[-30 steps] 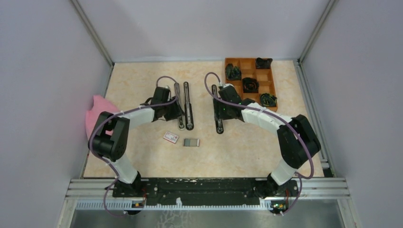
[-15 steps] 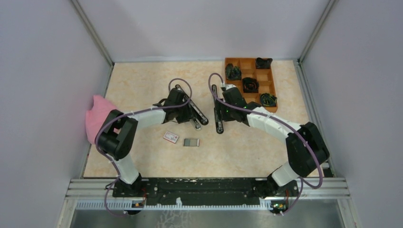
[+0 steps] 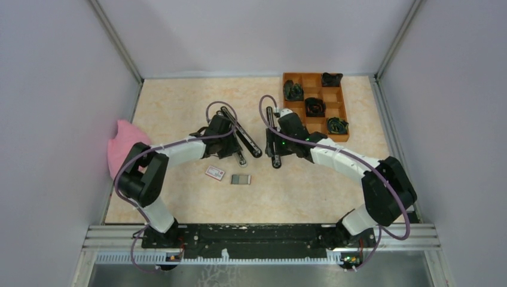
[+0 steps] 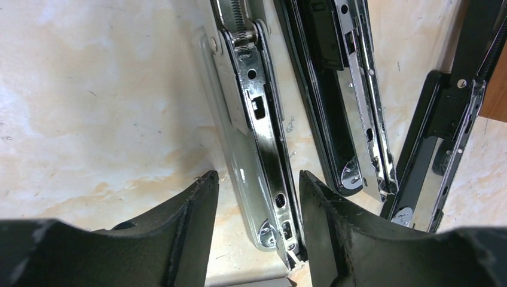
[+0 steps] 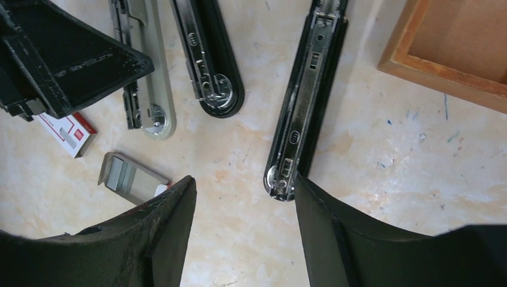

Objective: Load the staples into the stapler

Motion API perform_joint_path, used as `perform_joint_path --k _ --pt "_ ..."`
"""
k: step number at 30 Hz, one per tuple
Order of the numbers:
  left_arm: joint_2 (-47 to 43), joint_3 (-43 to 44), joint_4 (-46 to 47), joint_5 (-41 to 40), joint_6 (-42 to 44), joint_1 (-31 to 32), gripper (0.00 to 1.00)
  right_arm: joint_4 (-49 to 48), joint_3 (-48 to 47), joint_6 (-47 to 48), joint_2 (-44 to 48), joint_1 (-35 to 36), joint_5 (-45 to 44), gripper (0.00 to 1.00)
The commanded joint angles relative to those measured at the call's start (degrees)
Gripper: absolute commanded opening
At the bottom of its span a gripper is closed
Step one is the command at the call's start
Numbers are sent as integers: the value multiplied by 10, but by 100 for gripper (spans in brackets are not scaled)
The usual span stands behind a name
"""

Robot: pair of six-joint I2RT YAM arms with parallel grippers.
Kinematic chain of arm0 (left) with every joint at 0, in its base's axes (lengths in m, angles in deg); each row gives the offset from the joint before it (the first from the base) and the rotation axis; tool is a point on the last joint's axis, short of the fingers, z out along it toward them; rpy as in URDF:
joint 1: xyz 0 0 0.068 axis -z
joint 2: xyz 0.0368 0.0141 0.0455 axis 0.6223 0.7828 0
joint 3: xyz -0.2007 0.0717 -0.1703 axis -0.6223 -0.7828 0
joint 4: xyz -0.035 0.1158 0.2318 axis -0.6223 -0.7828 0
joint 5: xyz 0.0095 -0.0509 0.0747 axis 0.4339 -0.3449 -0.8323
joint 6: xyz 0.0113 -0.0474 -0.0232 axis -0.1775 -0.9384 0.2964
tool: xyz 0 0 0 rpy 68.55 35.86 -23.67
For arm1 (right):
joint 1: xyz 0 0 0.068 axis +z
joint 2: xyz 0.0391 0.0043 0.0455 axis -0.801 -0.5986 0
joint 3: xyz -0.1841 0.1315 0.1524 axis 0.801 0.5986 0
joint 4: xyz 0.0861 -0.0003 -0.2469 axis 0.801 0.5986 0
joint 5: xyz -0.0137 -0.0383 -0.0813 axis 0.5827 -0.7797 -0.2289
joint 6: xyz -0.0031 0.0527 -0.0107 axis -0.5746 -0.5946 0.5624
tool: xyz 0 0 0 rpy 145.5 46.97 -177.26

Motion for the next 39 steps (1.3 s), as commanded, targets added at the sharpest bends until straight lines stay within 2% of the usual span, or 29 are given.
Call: perform_joint_path --k 1,9,19,23,28,32,36,39 --pt "-1 -25 -64 -21 10 -8 62 -47 -27 33 -8 25 1 61" --pt "-92 -65 -28 25 19 -11 75 -55 -119 98 -105 55 -36 62" --pt "-232 -145 -14 87 45 -24 80 -42 -212 119 -235 75 -61 61" --pt "-265 -163 -18 92 49 -30 80 -29 -228 117 -258 80 -88 52" --pt "-287 -180 -18 98 55 -31 80 -17 -211 100 -251 84 -108 30" --pt "-296 -191 -17 109 56 -31 80 -15 -175 88 -220 90 -124 19" --pt "-302 -201 -15 122 56 -31 80 -7 -142 72 -192 93 -136 14" --pt "-302 -205 -15 139 53 -31 80 -1 -120 57 -175 96 -144 14"
